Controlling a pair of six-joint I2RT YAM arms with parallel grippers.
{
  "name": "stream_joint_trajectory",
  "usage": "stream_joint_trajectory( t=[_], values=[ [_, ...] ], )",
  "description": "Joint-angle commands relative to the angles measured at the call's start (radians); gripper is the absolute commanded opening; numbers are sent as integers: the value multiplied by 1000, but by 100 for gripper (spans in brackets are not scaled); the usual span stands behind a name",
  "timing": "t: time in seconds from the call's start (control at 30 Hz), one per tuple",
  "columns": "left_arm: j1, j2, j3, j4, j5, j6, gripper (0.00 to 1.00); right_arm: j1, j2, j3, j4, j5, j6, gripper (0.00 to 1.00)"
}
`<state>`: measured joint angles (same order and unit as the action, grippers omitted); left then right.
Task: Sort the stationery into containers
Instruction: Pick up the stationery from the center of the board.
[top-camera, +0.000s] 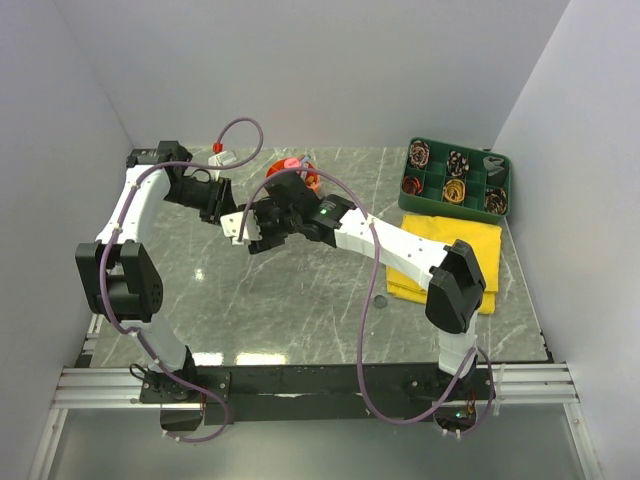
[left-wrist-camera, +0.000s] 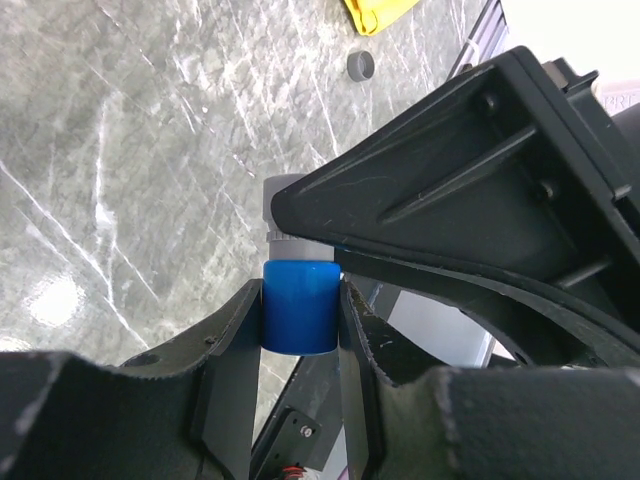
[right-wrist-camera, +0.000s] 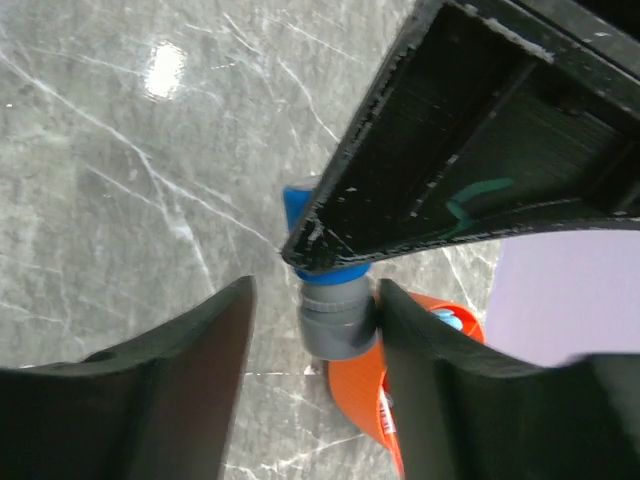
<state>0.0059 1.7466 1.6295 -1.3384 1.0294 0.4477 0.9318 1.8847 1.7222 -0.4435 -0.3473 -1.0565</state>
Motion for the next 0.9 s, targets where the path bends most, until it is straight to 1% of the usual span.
stream_joint_trajectory(
  t=[0.0,0.03,0.07,0.13,0.17,0.2,0.23,0.27,0.3,0.33,0.37,0.4,0.43,0.47,0.53,0.57,0.6,0.63,0.67,0.7,0.73,0.77,0.8,0.83,0.87],
  values=[
    [0,-2,35,-35,47,0,1,7,8,53,-3,-4,0,54],
    [-1,-1,36,-35,47,0,1,7,11,54,-14,-7,-8,50],
    [0,-1,38,-33,47,0,1,10,20,60,-21,-5,-10,37],
    [-1,-2,46,-24,41,-3,1,12,34,88,-44,-4,6,24],
    [-1,-4,49,-12,38,-12,2,12,43,97,-50,-1,16,14],
    [0,-7,52,-5,35,-14,6,12,47,105,-55,-1,27,11],
    [0,-16,56,11,26,-12,11,12,45,99,-49,-4,50,8],
    [0,-22,61,31,17,-26,13,12,34,88,-40,-9,61,5],
    [-1,-32,62,45,11,-46,15,12,25,61,-34,-7,75,4],
    [-1,-45,69,56,9,-41,20,12,4,45,-17,-7,84,2],
    [-1,-53,82,64,8,-32,27,12,-7,28,-11,-4,99,1],
    [-1,-64,84,83,5,-44,30,10,-18,4,-6,-2,124,1],
    [8,-93,87,103,-3,-55,36,9,-42,-10,-4,-1,134,0],
    [12,-113,89,160,-8,-64,43,7,-59,-25,0,1,147,0],
    [25,-183,72,227,-37,-87,50,-2,-108,-76,15,-2,187,0],
    [29,-212,58,331,-48,-104,57,-7,-127,-105,20,-5,200,0],
    [37,-243,37,388,-57,-142,60,-20,-143,-118,26,-19,242,0],
    [60,-315,6,471,-67,-174,63,-33,-174,-125,34,-34,272,0],
    [71,-355,-75,627,-71,-244,69,-50,-188,-130,35,-51,311,0],
    [84,-434,-121,724,-75,-282,71,-66,-202,-131,48,-80,405,0],
    [106,-475,-169,805,-81,-318,74,-112,-223,-130,58,-138,461,0],
    [118,-513,-268,888,-94,-398,80,-135,-236,-134,74,-177,519,0],
    [138,-589,-319,1074,-97,-432,81,-160,-254,-138,121,-211,652,0],
    [146,-625,-423,1160,-100,-482,83,-225,-262,-142,155,-292,729,0],
    [154,-659,-475,1258,-106,-551,86,-255,-271,-159,202,-326,903,0]
  ],
)
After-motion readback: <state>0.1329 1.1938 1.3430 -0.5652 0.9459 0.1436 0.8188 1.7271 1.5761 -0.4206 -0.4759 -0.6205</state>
